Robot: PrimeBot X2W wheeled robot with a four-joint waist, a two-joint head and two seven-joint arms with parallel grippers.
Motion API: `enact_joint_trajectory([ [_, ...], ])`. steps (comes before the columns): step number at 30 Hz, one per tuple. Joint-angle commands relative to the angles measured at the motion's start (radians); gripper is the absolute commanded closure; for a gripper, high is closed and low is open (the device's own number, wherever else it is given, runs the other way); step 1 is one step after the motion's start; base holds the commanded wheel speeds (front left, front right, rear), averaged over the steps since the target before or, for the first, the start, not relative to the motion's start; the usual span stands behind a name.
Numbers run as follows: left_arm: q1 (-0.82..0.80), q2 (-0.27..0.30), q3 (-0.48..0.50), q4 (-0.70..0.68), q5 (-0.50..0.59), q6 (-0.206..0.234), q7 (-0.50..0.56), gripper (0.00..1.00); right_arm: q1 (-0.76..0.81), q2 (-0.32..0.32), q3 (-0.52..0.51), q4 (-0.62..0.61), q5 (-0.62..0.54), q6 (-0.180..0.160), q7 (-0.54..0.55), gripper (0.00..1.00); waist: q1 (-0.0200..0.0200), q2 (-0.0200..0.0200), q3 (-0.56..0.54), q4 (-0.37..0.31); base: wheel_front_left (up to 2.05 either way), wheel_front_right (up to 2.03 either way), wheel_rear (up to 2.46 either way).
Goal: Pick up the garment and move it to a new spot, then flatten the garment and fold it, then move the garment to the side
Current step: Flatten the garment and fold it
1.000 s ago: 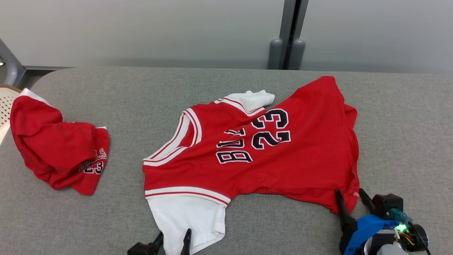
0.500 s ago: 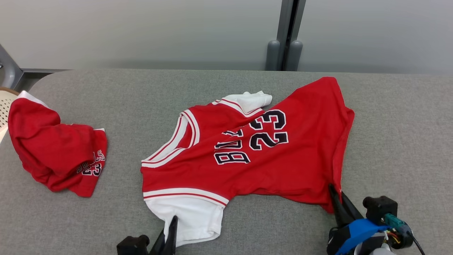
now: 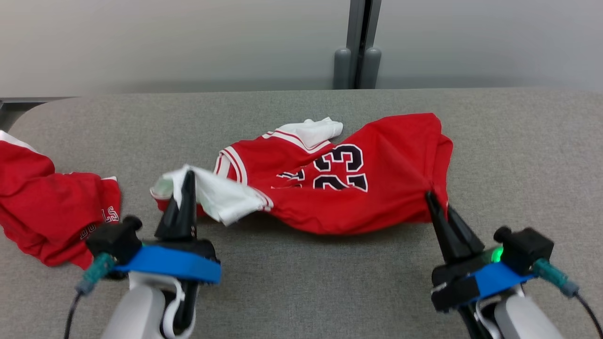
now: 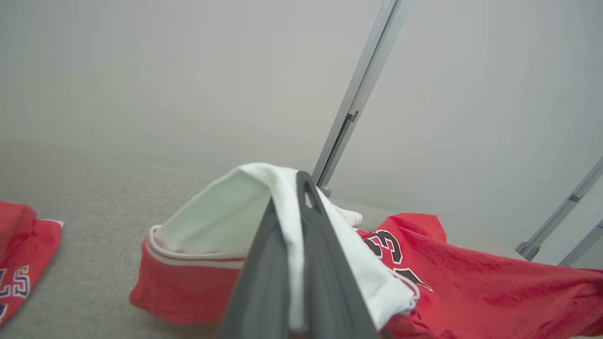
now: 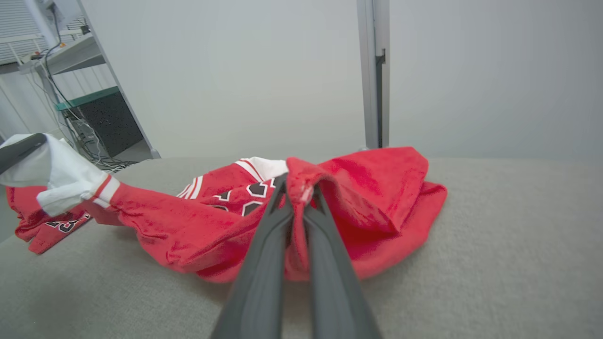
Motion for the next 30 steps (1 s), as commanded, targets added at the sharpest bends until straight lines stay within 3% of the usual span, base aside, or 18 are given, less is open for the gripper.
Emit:
enact_joint_trajectory([
  [1,-0.076,0.021,-0.004,-0.008,-0.01,0.0,0.005,1.0,-0.06,-0.014,0.004,-0.017,0.011,0.001,-0.004,1.0,0.0,-0.0001,0.019,-0.009,0.0,0.0,0.0],
  [7,-0.387,0.085,-0.034,0.0,-0.068,0.0,0.079,1.0,-0.342,-0.037,-0.002,0.005,0.081,0.001,-0.004,1.0,0.0,-0.0001,0.114,-0.022,0.0,0.0,0.0],
  [16,-0.948,0.15,-0.045,0.171,-0.079,0.0,0.103,1.0,-0.904,-0.079,-0.022,0.21,0.206,0.001,0.0,1.0,0.0,-0.0001,0.312,-0.049,0.0,0.0,0.0],
  [23,-1.344,0.147,-0.079,0.345,-0.063,0.0,0.06,1.0,-1.313,-0.115,-0.036,0.41,0.293,0.001,0.015,1.0,0.0,-0.0001,0.427,-0.055,0.0,0.0,0.0],
  [30,-1.601,0.117,-0.124,0.491,-0.067,0.0,0.025,1.0,-1.548,-0.156,0.023,0.543,0.309,0.001,0.004,1.0,0.0,-0.0001,0.473,-0.057,0.0,0.0,0.0],
])
